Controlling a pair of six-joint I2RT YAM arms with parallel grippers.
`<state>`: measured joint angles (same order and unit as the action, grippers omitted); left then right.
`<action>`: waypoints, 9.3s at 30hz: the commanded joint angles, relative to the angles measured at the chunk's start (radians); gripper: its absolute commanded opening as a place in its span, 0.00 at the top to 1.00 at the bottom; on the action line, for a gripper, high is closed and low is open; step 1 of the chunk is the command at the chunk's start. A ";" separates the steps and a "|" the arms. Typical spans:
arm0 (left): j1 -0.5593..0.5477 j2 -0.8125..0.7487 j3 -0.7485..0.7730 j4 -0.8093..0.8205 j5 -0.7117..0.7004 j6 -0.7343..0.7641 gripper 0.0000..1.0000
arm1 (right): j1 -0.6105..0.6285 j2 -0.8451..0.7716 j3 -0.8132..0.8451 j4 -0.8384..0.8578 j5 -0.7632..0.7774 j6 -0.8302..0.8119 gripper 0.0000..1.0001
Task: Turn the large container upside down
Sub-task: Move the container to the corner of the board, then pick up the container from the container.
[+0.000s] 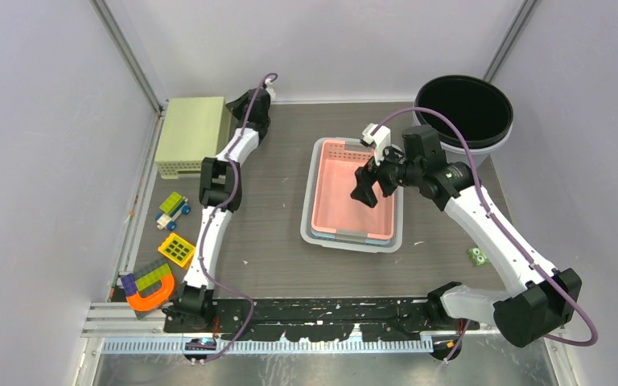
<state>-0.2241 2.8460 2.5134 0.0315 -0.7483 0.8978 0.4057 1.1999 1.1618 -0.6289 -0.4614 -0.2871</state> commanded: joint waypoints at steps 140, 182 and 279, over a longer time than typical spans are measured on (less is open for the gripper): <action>0.143 -1.723 -1.421 -0.663 0.883 -0.406 0.00 | 0.002 0.011 0.563 -0.470 -0.005 0.060 0.00; 0.144 -1.864 -1.694 -0.650 1.211 -0.374 0.00 | 0.351 0.097 -0.117 -0.170 0.194 -0.204 0.53; 0.143 -1.927 -1.065 -0.966 1.275 -0.247 0.00 | 0.283 0.494 0.509 1.162 -0.759 1.515 0.99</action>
<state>-0.0631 0.9703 1.4815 -1.0206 0.7528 0.8074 0.6994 1.6157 1.6970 -0.2615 -1.2392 0.7216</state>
